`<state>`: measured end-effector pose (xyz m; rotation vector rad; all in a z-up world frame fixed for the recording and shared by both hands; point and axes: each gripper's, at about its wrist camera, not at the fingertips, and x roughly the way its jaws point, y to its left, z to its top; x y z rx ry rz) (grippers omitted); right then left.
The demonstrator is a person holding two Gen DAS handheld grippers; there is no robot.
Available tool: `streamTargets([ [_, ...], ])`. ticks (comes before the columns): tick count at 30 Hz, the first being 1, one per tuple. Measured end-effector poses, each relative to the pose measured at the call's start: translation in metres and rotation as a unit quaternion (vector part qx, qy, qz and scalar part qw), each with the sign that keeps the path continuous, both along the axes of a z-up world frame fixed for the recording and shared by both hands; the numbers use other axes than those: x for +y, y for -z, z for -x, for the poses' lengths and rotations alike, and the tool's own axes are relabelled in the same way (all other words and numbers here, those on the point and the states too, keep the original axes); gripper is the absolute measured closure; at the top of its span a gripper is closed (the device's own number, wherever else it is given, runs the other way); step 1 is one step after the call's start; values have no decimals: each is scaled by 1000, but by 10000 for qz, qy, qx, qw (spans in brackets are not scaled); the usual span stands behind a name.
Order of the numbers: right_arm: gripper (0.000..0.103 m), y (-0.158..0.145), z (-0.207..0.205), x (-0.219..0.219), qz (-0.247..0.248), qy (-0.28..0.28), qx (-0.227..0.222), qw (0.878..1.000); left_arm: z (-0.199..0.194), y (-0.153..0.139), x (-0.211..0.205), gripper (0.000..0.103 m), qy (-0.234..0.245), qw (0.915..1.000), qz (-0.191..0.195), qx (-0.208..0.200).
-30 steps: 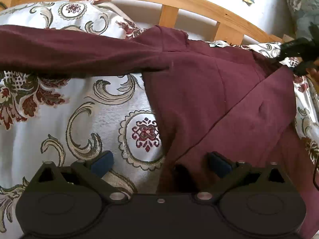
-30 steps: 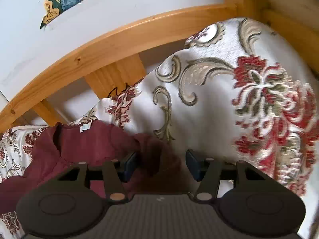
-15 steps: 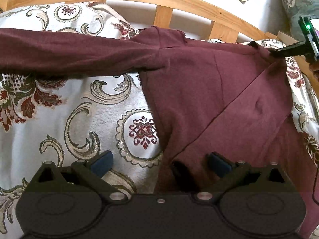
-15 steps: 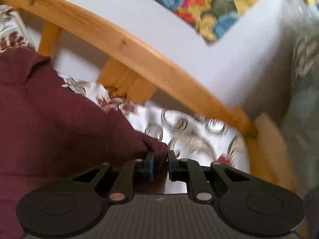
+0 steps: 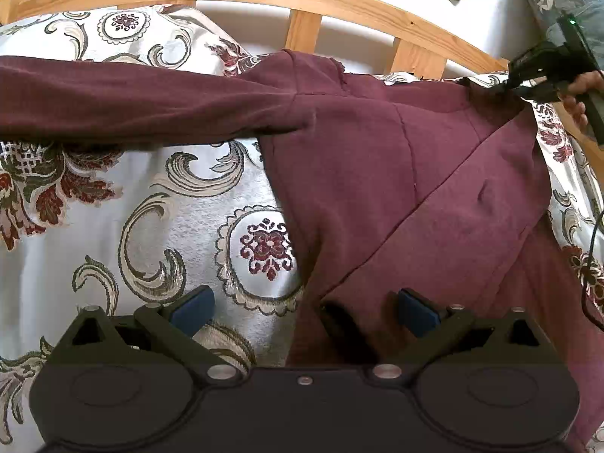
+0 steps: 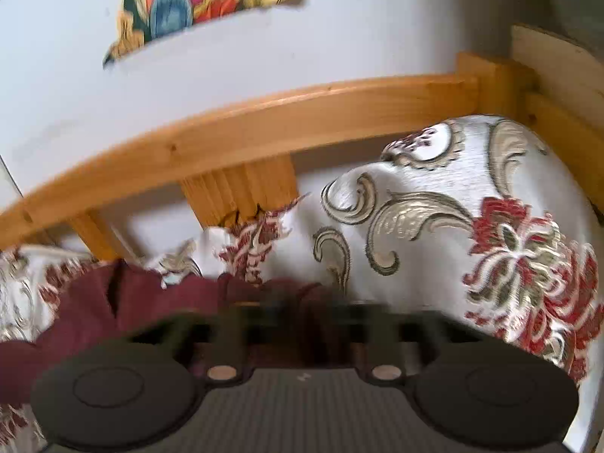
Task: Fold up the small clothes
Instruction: 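Fold the held sleeve across the shirt back with the right gripper, then open the right gripper to release the sleeve and withdraw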
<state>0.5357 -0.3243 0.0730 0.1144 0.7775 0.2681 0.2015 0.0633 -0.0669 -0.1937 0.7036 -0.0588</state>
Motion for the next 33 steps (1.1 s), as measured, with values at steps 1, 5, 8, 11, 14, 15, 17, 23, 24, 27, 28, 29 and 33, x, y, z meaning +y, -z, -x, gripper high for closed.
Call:
streamTargets([
  [1, 93, 0, 0, 4, 94, -94, -17, 9999, 0, 0, 0, 1, 1, 10000, 10, 0],
  [5, 95, -9, 31, 18, 980, -352, -925, 9903, 0, 0, 2, 1, 10, 10000, 45, 2],
  [8, 96, -11, 69, 36, 2369, -608, -2248, 9432, 0, 0, 1, 1, 10, 10000, 21, -1],
  [11, 96, 4, 68, 46, 2973, -600, -2243, 9261, 1, 1, -1, 1, 26, 10000, -26, -5],
  [14, 95, 19, 50, 42, 2888, -419, -1732, 9407, 1, 0, -2, 1, 74, 10000, -34, 3],
  [15, 90, 20, 47, 38, 2712, -368, -1646, 9476, 1, 0, -3, 1, 89, 10000, -29, 6],
  [17, 73, 15, 48, 27, 2290, -333, -1607, 9595, 1, -1, -2, 1, 92, 10000, 8, 8],
  [23, 34, 8, 70, -22, 1155, -473, -1258, 9842, 0, -1, 3, 1, 12, 9999, 131, 33],
  [24, 30, 11, 75, -28, 1106, -593, -1227, 9845, 0, -1, 3, 1, 12, 9999, 121, 34],
  [27, 29, 21, 87, -32, 1316, -862, -1181, 9805, 0, -1, 3, 1, 17, 9999, 95, 27],
  [28, 29, 24, 89, -32, 1367, -872, -1131, 9803, 1, 0, 2, 1, 20, 10000, 83, 24],
  [29, 30, 28, 89, -32, 1385, -857, -1083, 9807, 1, 0, 2, 1, 21, 10000, 71, 21],
  [33, 56, 32, 80, -27, 1242, -731, -999, 9845, 2, 0, 1, 1, 47, 10000, 55, 5],
])
